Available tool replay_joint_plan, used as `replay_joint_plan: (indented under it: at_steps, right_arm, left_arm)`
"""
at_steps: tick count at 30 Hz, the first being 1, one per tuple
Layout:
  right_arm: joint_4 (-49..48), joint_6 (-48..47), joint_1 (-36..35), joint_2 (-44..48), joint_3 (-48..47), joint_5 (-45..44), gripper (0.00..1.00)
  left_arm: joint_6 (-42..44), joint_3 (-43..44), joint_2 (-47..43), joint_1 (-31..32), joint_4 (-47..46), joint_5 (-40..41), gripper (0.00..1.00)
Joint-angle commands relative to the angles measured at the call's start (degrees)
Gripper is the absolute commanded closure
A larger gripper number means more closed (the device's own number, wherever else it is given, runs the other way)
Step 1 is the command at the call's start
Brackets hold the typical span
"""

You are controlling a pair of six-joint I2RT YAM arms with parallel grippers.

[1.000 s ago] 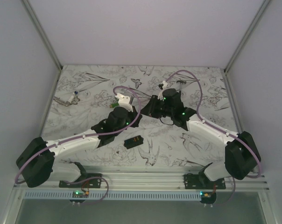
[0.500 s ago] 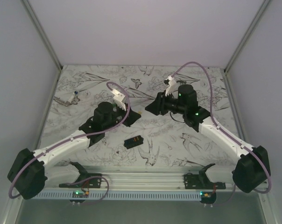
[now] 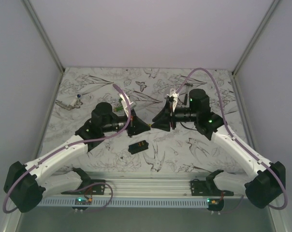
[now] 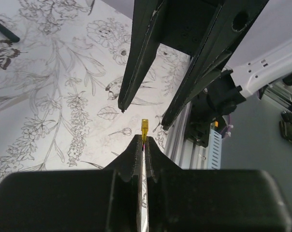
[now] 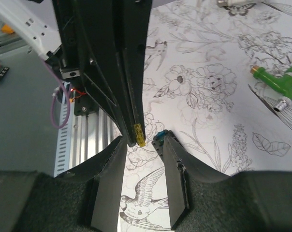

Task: Snap on the fuse box
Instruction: Pick up the fuse from the center of the board.

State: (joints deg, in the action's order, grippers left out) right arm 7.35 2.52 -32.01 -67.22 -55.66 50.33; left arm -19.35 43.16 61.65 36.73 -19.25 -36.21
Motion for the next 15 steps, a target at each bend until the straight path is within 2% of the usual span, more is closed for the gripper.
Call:
replay_joint_plan:
  at_steps: [1,11,15]
  right_arm:
    - [2.2,-4.6,-0.1,0.1,-2.9,7.1,0.58]
    - [4.0,-5.9,-1.5,-1.8,-4.1,7.6,0.64]
    - [4.1,-6.3,-1.8,-2.3,-4.3,8.2,0.71]
  left_arm:
    - [1.2,1.8,-0.4,-0.3,0.7,-5.5,1.0]
    - [1.0,2.5,-0.1,0.1,0.7,-6.3,1.0]
    - [1.1,2.6,0.0,0.2,0.8,-6.3,1.0]
